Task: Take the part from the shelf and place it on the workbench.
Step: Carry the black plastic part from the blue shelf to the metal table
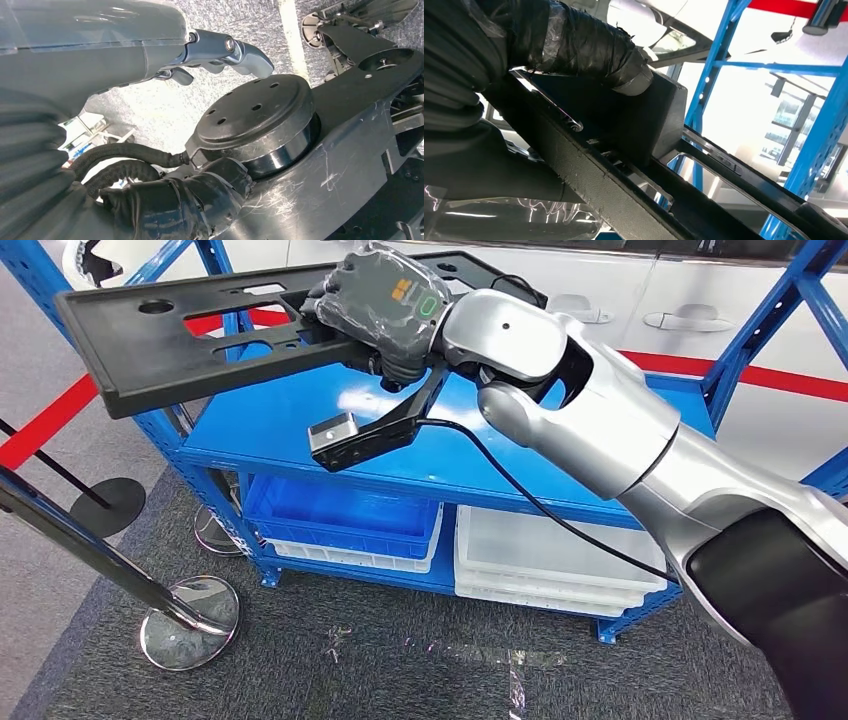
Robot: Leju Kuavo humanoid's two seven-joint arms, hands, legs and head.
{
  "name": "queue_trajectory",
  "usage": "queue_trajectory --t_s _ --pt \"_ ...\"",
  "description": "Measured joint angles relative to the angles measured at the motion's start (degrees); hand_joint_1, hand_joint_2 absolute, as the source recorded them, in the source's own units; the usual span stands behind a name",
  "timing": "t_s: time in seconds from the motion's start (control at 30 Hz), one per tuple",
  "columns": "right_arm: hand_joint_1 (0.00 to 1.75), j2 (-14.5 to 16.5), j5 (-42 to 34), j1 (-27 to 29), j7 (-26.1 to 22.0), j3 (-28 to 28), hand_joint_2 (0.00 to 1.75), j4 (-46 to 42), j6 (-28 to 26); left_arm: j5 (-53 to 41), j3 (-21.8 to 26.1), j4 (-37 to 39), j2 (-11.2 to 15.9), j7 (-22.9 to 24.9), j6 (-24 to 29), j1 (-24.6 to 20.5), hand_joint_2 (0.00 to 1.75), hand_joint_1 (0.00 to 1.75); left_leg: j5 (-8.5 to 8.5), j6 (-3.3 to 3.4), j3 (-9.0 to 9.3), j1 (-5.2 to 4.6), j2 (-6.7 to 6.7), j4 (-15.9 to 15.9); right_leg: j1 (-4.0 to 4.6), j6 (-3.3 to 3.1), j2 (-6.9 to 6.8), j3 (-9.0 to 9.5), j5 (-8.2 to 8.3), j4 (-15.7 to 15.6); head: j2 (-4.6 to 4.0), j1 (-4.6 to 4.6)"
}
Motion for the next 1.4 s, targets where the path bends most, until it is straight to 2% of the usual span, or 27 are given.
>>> queue_trajectory --t_s 0.13,0.23,0.3,0.37,0.4,0.43,0.47,0.5,0.57,0.6,0.63,0.7,0.77,0.8,0.87,0.9,0.93,0.97,1.03,1.07,1.1,1.13,1.2,1.27,1.3,1.37,1.4 --pt "1.75 0.0 0.4 0.0 0.1 -0.2 1.75 0.0 -0.5 -0.3 -0.1 -0.3 0.3 0.1 0.0 0.0 1.75 0.0 -0.18 0.24 -0.14 -0.22 -0.04 0.3 -0.31 0.19 0.02 0.02 0.08 -0.1 0.0 -0.02" --pt "1.75 -0.1 0.9 0.0 0.4 -0.6 1.75 0.0 -0.9 -0.5 -0.1 -0.6 0.4 0.1 0.0 0.0 1.75 0.0 0.19 0.71 0.38 0.16 0.11 -0.6 -0.25 0.56 0.01 -0.26 -0.52 0.5 0.0 0.03" --pt "1.75 -0.3 1.1 0.0 0.6 -1.1 1.75 -0.1 -1.3 -0.5 -0.2 -0.7 0.5 0.1 0.1 0.0 1.75 0.0 0.43 1.06 0.78 0.51 0.25 -1.1 -0.23 0.78 -0.03 -2.53 -3.03 5.2 0.0 0.19" --pt "1.75 -0.5 1.2 0.1 0.6 -1.3 1.75 -0.1 -1.4 -0.5 -0.2 -0.8 0.5 0.1 0.1 -0.1 1.75 0.0 0.36 1.15 0.83 0.53 0.3 -1.2 -0.25 0.96 -0.03 -6.53 -5.89 12.7 0.0 0.29" --pt "1.75 -0.5 1.3 0.2 0.6 -1.4 1.75 -0.1 -1.4 -0.5 -0.2 -0.8 0.5 0.1 0.1 -0.1 1.75 0.0 0.26 1.12 0.86 0.57 0.3 -1.1 -0.34 1.06 -0.03 -8.02 -6.25 15.2 0.0 0.29" --pt "1.75 -0.5 1.3 0.3 0.6 -1.4 1.75 0.0 -1.4 -0.5 -0.2 -0.9 0.5 0.1 0.1 -0.1 1.75 0.0 0.1 1.04 0.89 0.64 0.27 -1.0 -0.47 1.17 -0.04 -8.68 -5.57 15.8 0.0 0.3" --pt "1.75 -0.6 1.3 0.4 0.7 -1.4 1.75 0.0 -1.4 -0.5 -0.2 -0.9 0.4 0.1 0.1 0.0 1.75 0.0 -0.11 0.89 0.94 0.75 0.2 -0.8 -0.64 1.24 -0.05 -8.24 -3.96 14.3 0.0 0.31" --pt "1.75 -0.7 1.4 0.4 0.7 -1.4 1.75 0.0 -1.4 -0.5 -0.2 -1.0 0.4 0.1 0.1 0.0 1.75 0.0 -0.42 0.66 1.02 0.88 0.12 -0.5 -0.81 1.27 -0.07 -6.93 -1.77 11.1 0.0 0.31" --pt "1.75 -0.8 1.4 0.3 0.7 -1.4 1.75 0.0 -1.4 -0.6 -0.2 -1.2 0.5 0.1 0.2 -0.1 1.75 0.0 -1.14 -0.12 0.92 0.92 -0.06 0.3 -0.81 1.09 -0.01 -4.01 0.69 4.7 0.0 0.39" --pt "1.75 -0.9 1.5 0.2 0.7 -1.4 1.75 0.0 -1.4 -0.6 -0.2 -1.2 0.5 0.1 0.2 -0.1 1.75 0.0 -1.36 -0.57 0.75 0.88 -0.12 0.5 -0.73 0.84 0.05 -3.17 1.01 2.9 0.0 0.42" --pt "1.75 -0.9 1.6 0.2 0.7 -1.4 1.75 0.0 -1.4 -0.6 -0.3 -1.2 0.5 0.1 0.2 -0.1 1.75 0.0 -1.43 -0.97 0.58 0.84 -0.15 0.6 -0.56 0.54 0.14 -2.92 0.65 2.3 0.0 0.39" --pt "1.75 -0.9 1.9 0.1 0.7 -1.4 1.75 0.0 -1.4 -0.7 -0.3 -1.3 0.5 0.1 0.2 -0.2 1.75 0.0 -1.48 -1.56 0.39 1.0 -0.14 0.5 -0.52 -0.24 0.21 -2.91 0.65 2.0 0.01 0.29" --pt "1.75 -0.9 2.1 0.0 0.8 -1.4 1.75 0.0 -1.3 -0.8 -0.4 -1.4 0.5 0.1 0.2 -0.1 1.75 0.0 -2.58 -2.03 -0.27 1.15 0.05 2.2 -0.63 -0.99 0.2 -2.56 0.62 1.7 0.01 0.03" --pt "1.75 -0.9 2.1 0.0 0.9 -1.4 1.75 0.1 -1.3 -0.9 -0.4 -1.4 0.5 0.1 0.2 -0.2 1.75 0.0 -3.82 -2.2 -1.43 1.17 0.15 4.7 -0.7 -1.32 0.19 -2.31 0.56 1.6 0.01 -0.15" --pt "1.75 -0.9 2.2 0.1 0.9 -1.5 1.75 0.1 -1.2 -1.0 -0.4 -1.4 0.5 0.1 0.2 -0.2 1.75 0.0 -6.52 -2.34 -5.01 1.14 0.21 11.9 -0.53 -1.77 0.22 -1.95 0.32 1.5 0.0 -0.43" --pt "1.75 -0.9 2.2 0.3 0.9 -1.5 1.75 0.1 -1.2 -1.0 -0.5 -1.4 0.5 0.2 0.2 -0.2 1.75 0.0 -7.06 -2.32 -6.69 1.14 0.21 14.7 -0.41 -1.93 0.24 -1.76 0.18 1.5 0.0 -0.46" --pt "1.75 -0.9 2.2 0.4 0.9 -1.5 1.75 0.1 -1.1 -1.1 -0.5 -1.4 0.5 0.2 0.2 -0.2 1.75 0.0 -6.53 -2.24 -7.58 1.13 0.21 15.7 -0.29 -2.04 0.28 -1.53 0.04 1.5 0.0 -0.46" --pt "1.75 -0.9 2.3 0.5 0.9 -1.5 1.75 0.1 -1.1 -1.1 -0.6 -1.4 0.5 0.2 0.2 -0.1 1.75 0.0 -4.97 -2.08 -7.47 1.13 0.21 14.6 -0.18 -2.1 0.32 -1.29 -0.12 1.6 0.0 -0.45" --pt "1.75 -0.9 2.4 0.4 0.9 -1.5 1.75 0.1 -1.1 -1.4 -0.7 -1.4 0.5 0.2 0.2 -0.2 1.75 0.0 -0.78 -1.59 -4.91 1.04 0.2 7.9 -0.04 -1.97 0.39 -0.78 -0.49 1.6 0.0 -0.44" --pt "1.75 -0.9 2.4 0.2 0.9 -1.5 1.75 0.1 -1.1 -1.6 -0.7 -1.4 0.6 0.2 0.2 -0.2 1.75 0.0 0.49 -1.37 -3.41 0.87 0.17 4.6 0.08 -1.81 0.44 -0.66 -0.67 1.7 0.0 -0.43" --pt "1.75 -0.8 2.5 0.1 0.9 -1.5 1.75 0.1 -1.2 -1.7 -0.8 -1.4 0.5 0.2 0.2 -0.2 1.75 0.0 0.96 -1.18 -2.38 0.69 0.16 2.4 0.18 -1.59 0.49 -0.65 -0.77 1.7 0.0 -0.43" --pt "1.75 -0.8 2.5 0.1 0.9 -1.5 1.75 0.1 -1.2 -1.8 -0.8 -1.4 0.5 0.2 0.1 -0.3 1.75 0.0 0.76 -1.05 -1.96 0.51 0.12 1.5 0.24 -1.35 0.51 -0.71 -0.78 1.7 0.0 -0.4" --pt "1.75 -0.7 2.7 0.0 0.9 -1.5 1.75 0.1 -1.2 -2.0 -0.9 -1.5 0.5 0.2 0.0 -0.4 1.75 0.0 0.65 -0.71 -1.79 0.5 0.08 1.0 0.32 -0.8 0.48 -0.78 -0.78 1.5 0.01 -0.37" --pt "1.75 -0.7 2.8 -0.2 0.9 -1.5 1.75 0.1 -1.3 -2.4 -1.0 -1.5 0.4 0.2 -0.2 -0.4 1.75 0.0 0.84 -0.2 -1.53 0.75 0.08 0.6 0.35 -0.26 0.34 -1.4 -1.93 2.9 0.01 -0.21" --pt "1.75 -0.6 2.9 -0.3 0.9 -1.5 1.75 0.1 -1.3 -2.6 -1.0 -1.5 0.4 0.2 -0.4 -0.4 1.75 0.0 0.91 0.07 -1.36 0.88 0.1 0.4 0.36 -0.06 0.28 -2.46 -3.29 5.3 0.01 -0.09" --pt "1.75 -0.6 3.1 -0.3 0.8 -1.5 1.75 0.1 -1.4 -3.1 -1.0 -1.5 0.2 0.1 -0.6 -0.5 1.75 0.0 0.84 0.44 -1.26 0.76 0.12 0.3 0.3 0.14 0.21 -5.89 -6.37 12.3 0.0 0.1" --pt "1.75 -0.5 3.2 -0.3 0.8 -1.5 1.75 0.1 -1.4 -3.3 -1.0 -1.5 0.1 0.1 -0.7 -0.5 1.75 0.0 0.78 0.53 -1.24 0.71 0.11 0.4 0.3 0.17 0.2 -7.51 -7.19 15.3 0.0 0.11"
